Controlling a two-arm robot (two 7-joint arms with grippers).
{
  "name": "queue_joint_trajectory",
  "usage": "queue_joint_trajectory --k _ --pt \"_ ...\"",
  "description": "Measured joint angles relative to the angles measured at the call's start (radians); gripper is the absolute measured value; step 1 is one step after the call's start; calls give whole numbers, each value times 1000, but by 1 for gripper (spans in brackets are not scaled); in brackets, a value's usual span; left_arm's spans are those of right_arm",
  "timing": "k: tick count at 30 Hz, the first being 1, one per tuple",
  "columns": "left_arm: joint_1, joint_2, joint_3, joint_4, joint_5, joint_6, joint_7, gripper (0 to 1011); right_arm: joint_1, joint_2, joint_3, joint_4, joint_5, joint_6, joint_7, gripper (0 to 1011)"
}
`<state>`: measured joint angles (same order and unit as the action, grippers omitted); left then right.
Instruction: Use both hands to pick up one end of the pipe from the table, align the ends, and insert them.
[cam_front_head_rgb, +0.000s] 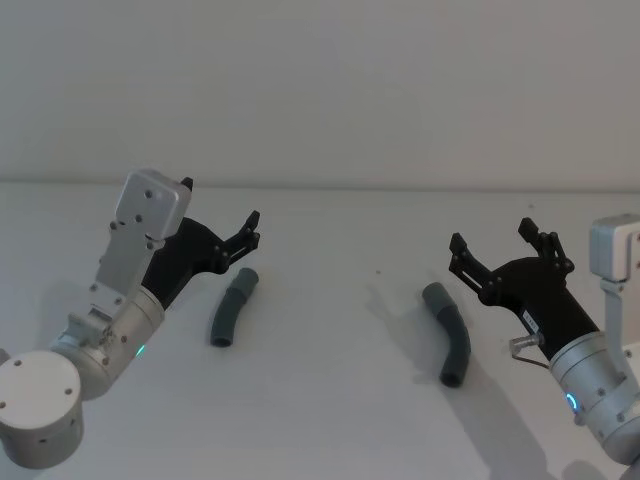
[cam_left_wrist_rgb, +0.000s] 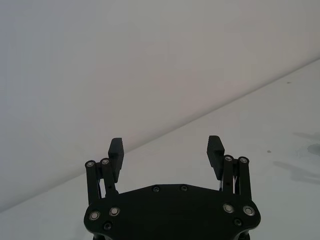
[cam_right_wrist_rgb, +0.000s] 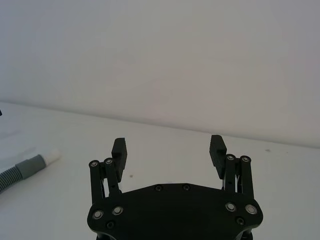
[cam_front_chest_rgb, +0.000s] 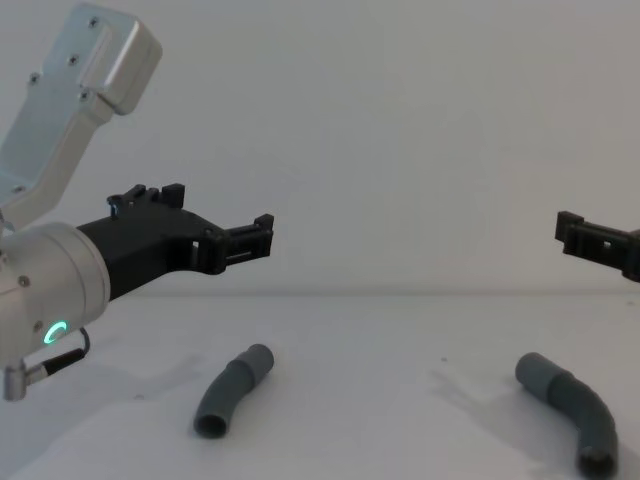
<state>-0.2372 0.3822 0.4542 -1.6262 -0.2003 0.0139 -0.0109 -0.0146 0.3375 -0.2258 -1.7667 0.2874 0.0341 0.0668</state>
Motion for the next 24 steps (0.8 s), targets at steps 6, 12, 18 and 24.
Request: queue_joint_trajectory --k 6,12,18,24 --pt "0 0 0 0 0 0 0 1001 0 0 0 0 0 0 0 1002" --pt "0 0 0 0 0 0 0 1001 0 0 0 0 0 0 0 1002" --pt "0 0 0 0 0 0 0 1001 0 0 0 0 0 0 0 1002" --pt "0 0 0 0 0 0 0 1001 0 0 0 0 0 0 0 1002"
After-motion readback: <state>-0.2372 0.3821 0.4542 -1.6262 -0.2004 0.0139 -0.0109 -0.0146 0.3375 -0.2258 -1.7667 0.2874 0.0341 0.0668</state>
